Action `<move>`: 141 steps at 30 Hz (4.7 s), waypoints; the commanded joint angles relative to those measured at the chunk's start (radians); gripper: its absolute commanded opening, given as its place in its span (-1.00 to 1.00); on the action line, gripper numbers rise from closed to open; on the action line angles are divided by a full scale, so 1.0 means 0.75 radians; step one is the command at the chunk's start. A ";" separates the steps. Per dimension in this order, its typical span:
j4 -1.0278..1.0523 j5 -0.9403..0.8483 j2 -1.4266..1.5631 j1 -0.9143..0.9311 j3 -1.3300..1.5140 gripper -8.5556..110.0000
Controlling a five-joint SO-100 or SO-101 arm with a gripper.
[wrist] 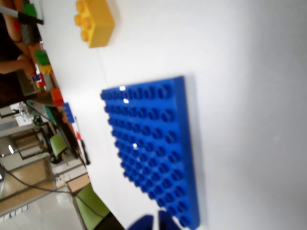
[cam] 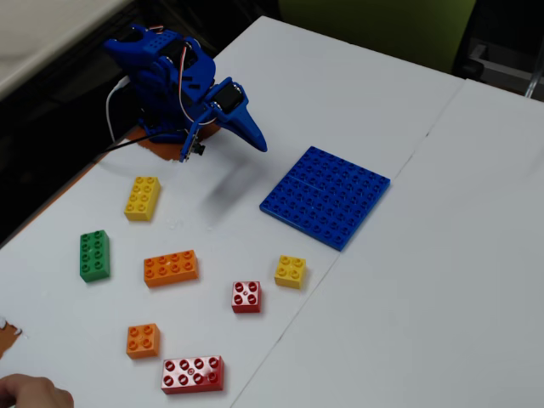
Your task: Pick up the 2x4 orange block and go up the 8x8 blue block.
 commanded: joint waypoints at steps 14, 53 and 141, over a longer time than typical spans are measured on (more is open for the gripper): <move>0.002 0.014 0.057 -0.002 0.053 -0.86; 0.223 -0.049 -0.295 0.104 -0.399 -0.86; 0.689 -0.192 -2.878 1.053 -2.614 -0.44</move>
